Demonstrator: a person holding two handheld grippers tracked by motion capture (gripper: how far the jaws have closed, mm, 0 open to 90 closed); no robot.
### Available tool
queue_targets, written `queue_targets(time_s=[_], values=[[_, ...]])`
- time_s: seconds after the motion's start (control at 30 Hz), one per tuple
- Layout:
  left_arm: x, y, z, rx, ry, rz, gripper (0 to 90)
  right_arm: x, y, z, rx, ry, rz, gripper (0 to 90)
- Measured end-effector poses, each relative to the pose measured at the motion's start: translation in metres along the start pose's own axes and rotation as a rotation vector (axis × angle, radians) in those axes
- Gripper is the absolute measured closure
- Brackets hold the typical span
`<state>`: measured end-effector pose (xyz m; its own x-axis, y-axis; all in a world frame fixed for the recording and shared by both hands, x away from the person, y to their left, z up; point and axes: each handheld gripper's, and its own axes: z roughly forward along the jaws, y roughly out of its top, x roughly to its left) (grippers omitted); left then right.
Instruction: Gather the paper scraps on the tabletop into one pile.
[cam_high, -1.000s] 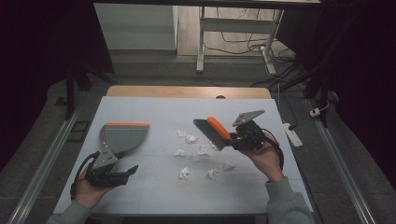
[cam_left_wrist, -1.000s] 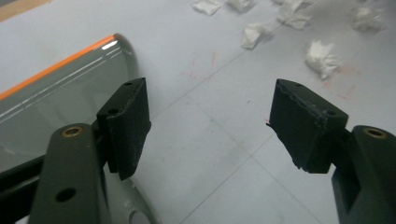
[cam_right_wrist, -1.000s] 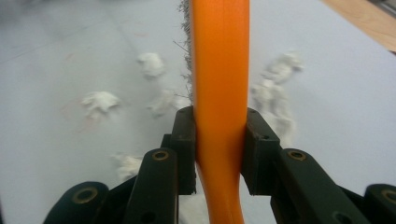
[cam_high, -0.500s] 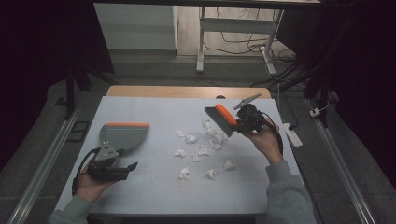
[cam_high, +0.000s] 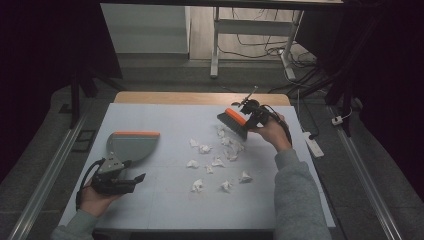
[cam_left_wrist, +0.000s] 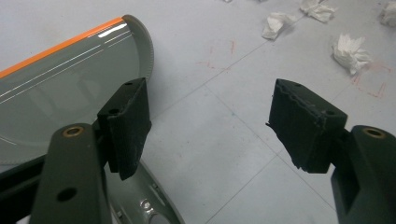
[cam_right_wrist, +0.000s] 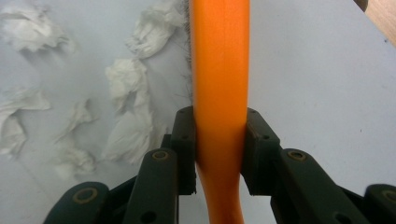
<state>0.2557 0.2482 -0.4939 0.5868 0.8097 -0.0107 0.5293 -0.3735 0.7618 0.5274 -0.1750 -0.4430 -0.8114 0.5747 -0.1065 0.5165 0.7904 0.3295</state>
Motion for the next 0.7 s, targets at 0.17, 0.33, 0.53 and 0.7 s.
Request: queue_targets(time_s=[0.17,0.33,0.53,0.7], values=[[-0.001,0.001,0.001,0.006,0.006,-0.002,30.2,-0.002,0.012,0.005,0.037,-0.025,-0.007,70.1],[-0.004,0.001,0.003,0.012,0.005,0.005,30.6,0.008,0.028,0.013,0.090,-0.036,-0.071,70.2],[-0.003,0.001,0.003,0.010,-0.002,0.003,30.9,0.030,0.035,0.013,0.180,-0.062,-0.211,70.6],[-0.002,0.000,0.003,0.006,-0.010,0.002,31.0,0.049,0.024,0.003,0.167,0.056,-0.283,70.5]])
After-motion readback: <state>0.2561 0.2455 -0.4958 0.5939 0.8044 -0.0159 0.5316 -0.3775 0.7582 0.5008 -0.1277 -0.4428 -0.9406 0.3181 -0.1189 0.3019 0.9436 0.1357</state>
